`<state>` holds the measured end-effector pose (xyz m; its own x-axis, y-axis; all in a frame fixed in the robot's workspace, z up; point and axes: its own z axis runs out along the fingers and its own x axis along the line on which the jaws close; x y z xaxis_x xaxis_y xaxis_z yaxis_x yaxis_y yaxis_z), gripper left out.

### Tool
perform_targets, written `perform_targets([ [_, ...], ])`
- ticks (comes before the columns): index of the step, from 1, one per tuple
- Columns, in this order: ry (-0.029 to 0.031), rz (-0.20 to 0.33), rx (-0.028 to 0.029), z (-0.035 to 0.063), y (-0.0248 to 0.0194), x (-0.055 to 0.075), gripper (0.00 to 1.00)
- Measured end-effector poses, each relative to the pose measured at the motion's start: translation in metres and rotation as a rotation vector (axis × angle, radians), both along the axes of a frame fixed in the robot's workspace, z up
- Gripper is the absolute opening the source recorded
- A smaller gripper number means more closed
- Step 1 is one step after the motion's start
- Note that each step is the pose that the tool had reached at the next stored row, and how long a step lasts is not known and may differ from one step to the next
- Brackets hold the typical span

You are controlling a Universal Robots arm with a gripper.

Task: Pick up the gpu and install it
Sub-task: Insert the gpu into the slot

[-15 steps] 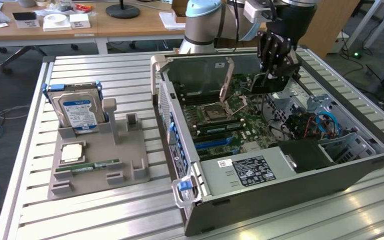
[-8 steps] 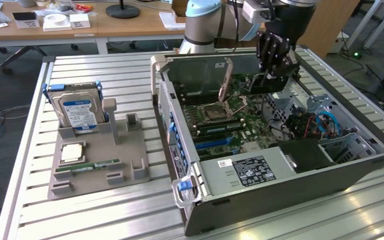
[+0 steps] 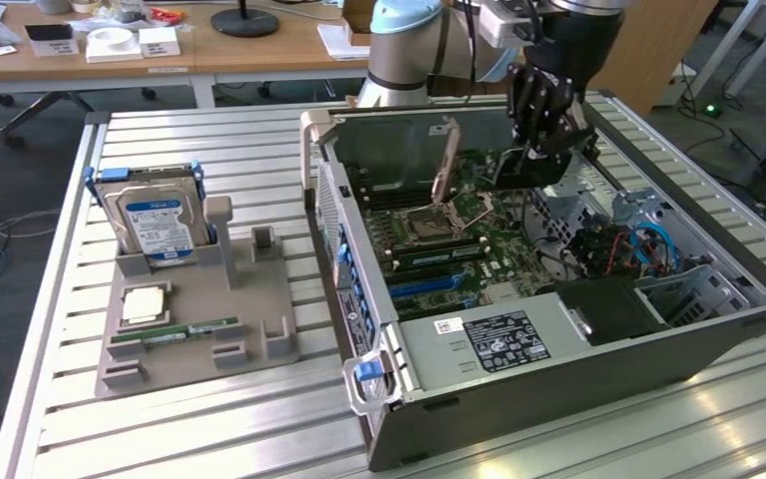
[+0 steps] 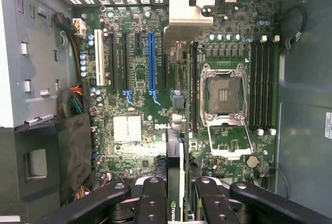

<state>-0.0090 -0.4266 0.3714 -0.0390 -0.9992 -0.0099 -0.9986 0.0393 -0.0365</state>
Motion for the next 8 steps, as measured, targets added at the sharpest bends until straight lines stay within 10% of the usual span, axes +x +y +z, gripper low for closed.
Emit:
perform_targets([
  [8, 0.0000, 0.000, -0.0003, -0.0042, 0.0000, -0.0041, 0.26],
])
